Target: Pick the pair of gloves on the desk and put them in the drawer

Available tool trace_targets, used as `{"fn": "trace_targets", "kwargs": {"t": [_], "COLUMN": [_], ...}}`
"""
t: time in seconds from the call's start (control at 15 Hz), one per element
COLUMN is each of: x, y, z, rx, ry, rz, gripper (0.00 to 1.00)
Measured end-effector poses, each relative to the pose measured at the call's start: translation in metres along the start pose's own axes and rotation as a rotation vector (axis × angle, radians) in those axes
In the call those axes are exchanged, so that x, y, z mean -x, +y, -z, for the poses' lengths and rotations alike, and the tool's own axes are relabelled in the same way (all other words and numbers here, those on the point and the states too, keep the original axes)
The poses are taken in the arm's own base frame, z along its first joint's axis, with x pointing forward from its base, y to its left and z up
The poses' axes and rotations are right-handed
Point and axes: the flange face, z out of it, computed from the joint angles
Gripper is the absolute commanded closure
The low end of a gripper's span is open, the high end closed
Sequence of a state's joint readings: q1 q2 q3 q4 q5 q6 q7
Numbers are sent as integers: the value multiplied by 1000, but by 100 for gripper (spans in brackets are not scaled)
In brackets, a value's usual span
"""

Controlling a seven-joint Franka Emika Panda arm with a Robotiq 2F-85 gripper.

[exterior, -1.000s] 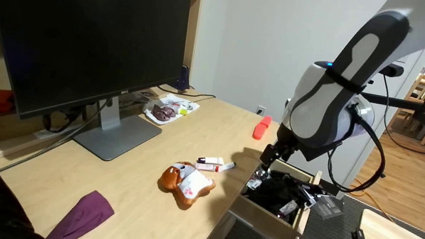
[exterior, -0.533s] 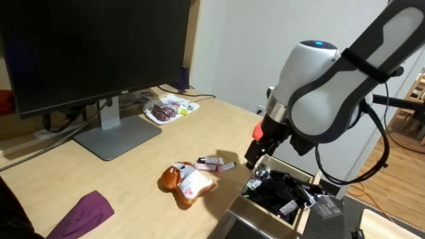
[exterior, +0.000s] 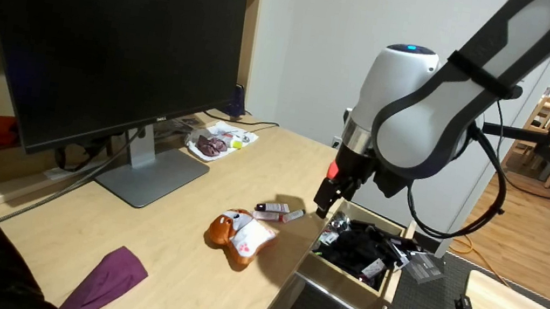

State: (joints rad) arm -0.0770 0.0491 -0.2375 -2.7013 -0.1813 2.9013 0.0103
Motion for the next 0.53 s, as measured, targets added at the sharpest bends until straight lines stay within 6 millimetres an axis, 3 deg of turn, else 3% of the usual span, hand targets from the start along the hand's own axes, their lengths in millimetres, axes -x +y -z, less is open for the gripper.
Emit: {"fn": "trace_targets", "kwargs": {"t": [0.27, 0.53], "x": [-2, -14], "y": [-26, -69], "z": [5, 28], "rx": [-9, -9], "ry": [-50, -90], "rz": [60, 142], "gripper": [0, 0]}}
